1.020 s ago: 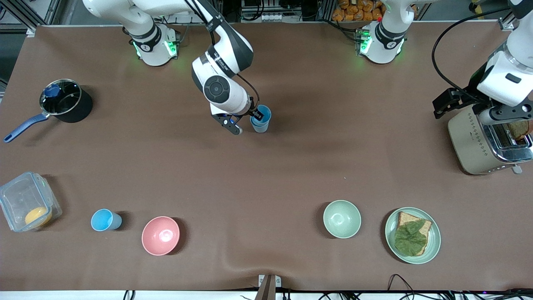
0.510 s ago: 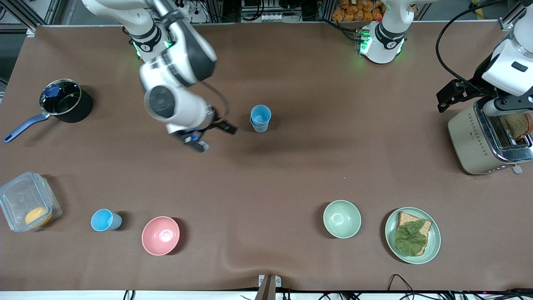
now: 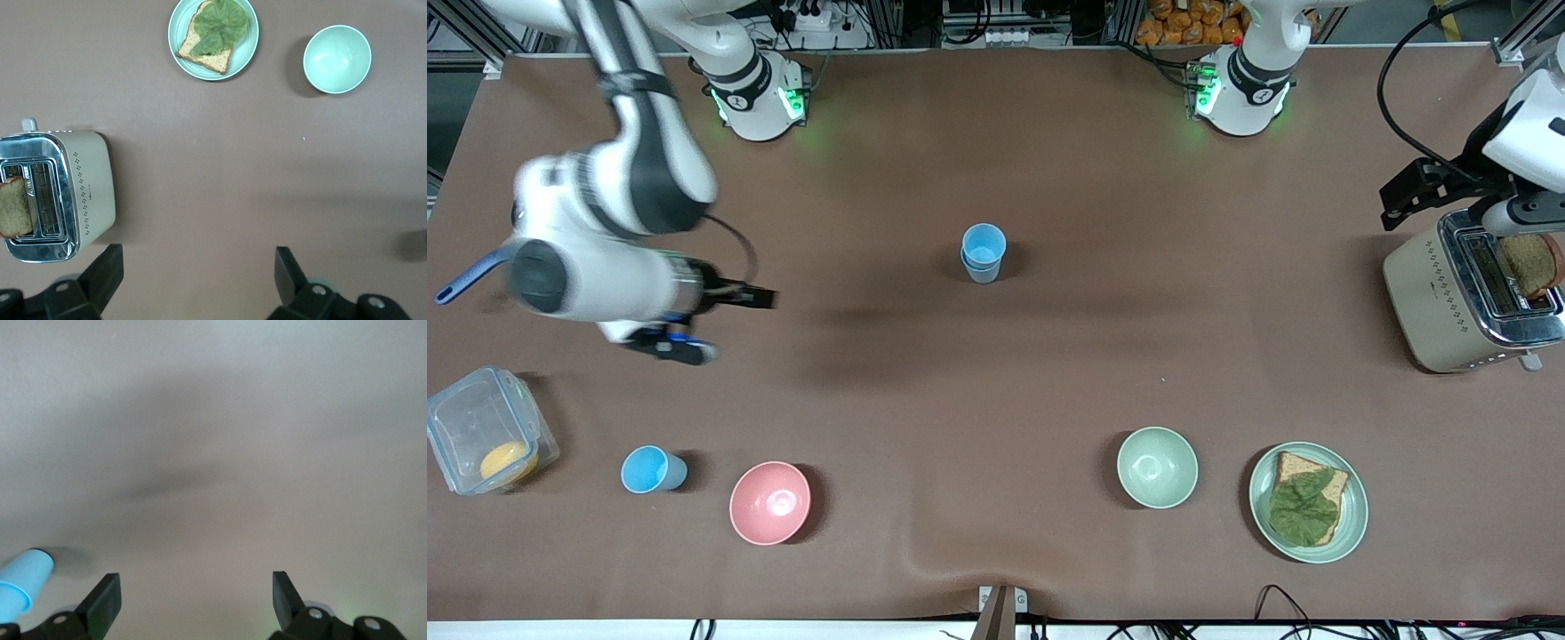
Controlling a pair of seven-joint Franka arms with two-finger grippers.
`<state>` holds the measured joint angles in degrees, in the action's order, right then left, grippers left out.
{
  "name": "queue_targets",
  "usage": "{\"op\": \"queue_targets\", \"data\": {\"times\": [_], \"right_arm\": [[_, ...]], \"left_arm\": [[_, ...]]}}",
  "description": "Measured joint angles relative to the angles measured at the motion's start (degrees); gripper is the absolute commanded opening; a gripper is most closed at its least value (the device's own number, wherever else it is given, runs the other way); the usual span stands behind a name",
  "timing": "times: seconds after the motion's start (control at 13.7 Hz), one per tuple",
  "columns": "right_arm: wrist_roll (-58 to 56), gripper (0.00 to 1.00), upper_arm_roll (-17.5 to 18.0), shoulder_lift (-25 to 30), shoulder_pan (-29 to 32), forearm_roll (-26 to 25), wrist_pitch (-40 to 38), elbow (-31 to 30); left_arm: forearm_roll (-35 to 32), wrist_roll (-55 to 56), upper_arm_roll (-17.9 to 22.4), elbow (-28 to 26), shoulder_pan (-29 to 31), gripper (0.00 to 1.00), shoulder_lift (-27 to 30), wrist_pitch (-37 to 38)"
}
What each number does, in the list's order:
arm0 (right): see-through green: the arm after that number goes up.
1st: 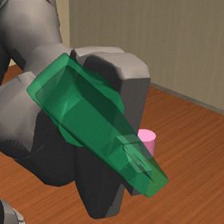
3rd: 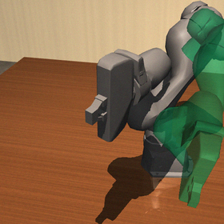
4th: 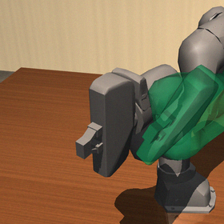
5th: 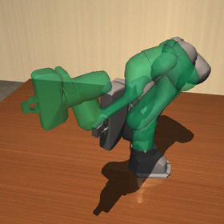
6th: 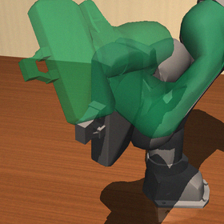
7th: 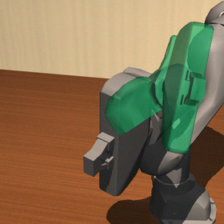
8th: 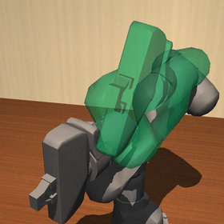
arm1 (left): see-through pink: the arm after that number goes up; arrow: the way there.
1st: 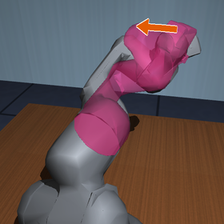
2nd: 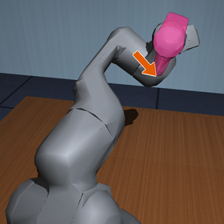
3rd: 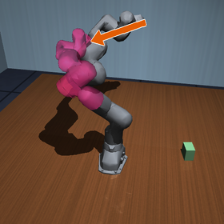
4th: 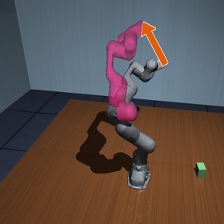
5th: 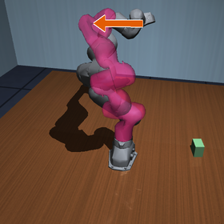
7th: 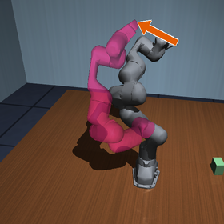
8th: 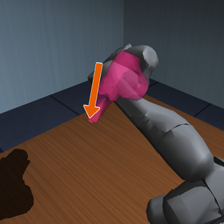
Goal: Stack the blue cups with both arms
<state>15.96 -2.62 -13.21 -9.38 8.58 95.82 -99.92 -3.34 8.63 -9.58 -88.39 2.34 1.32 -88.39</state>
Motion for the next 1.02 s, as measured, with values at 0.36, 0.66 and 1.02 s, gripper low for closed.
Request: {"op": "queue_targets", "data": {"times": [0.36,0.66,1.02], "right_arm": [[-21.48,1.0,0.0,12.0,9.7,-4.71,-2.71,0.4],[-20.19,1.0,1.33,17.7,13.27,-5.04,-5.84,0.67],[-15.0,1.0,6.54,18.25,16.1,-5.14,-11.84,6.01]], "left_arm": [[0.0,-0.1,-0.02,0.01,-0.22,1.0,0.02,0.12],[0.0,-0.1,0.0,-0.03,-0.22,1.0,0.0,0.15],[0.0,-0.12,0.03,-0.1,-0.19,1.0,-0.03,0.24]]}}
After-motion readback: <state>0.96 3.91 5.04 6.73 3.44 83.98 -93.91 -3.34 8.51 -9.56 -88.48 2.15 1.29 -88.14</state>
